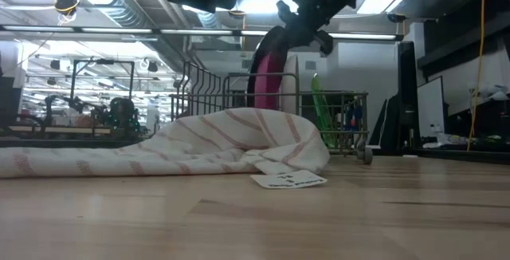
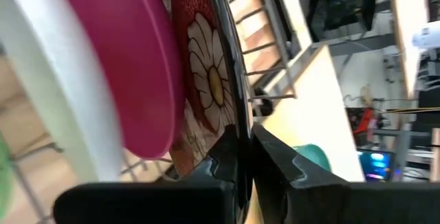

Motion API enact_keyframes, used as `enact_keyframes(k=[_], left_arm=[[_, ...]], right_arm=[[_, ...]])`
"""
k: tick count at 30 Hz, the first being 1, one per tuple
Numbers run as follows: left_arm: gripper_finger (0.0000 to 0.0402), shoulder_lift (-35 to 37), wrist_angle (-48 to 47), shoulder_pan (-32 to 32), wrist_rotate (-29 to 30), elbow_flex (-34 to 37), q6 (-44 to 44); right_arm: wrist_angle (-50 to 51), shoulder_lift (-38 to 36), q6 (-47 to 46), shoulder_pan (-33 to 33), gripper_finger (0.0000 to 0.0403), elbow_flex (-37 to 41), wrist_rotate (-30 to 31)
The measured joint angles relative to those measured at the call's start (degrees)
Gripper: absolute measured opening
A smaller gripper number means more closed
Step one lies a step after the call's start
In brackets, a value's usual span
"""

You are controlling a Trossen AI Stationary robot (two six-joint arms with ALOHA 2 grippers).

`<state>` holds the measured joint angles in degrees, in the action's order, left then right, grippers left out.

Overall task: Sort dishes
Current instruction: Put the red plate in the dish rack

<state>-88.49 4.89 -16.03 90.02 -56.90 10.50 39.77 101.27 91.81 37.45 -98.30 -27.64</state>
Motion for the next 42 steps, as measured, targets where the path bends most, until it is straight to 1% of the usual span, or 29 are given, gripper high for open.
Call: enact_keyframes(k=[4, 22, 29, 42], left_arm=[[0.0030, 0.0, 0.0, 0.0, 0.0, 0.0, 0.0], [0.0030, 0.0, 0.0, 0.0, 0.0, 0.0, 0.0], [0.0030, 0.0, 0.0, 0.0, 0.0, 0.0, 0.0], [0.0030, 0.0, 0.0, 0.0, 0.0, 0.0, 0.0]], right_arm=[[2.3, 0.0, 0.1, 0.0, 0.0030, 0.0, 0.0], [1.5, 0.0, 1.7, -3.5, 0.0030, 0.0, 0.1], [1.8, 0.0, 1.7, -3.3, 0.0030, 0.1, -0.1], [-2.2, 0.2, 3.3, -3.4, 0.0030, 5.1, -0.1]])
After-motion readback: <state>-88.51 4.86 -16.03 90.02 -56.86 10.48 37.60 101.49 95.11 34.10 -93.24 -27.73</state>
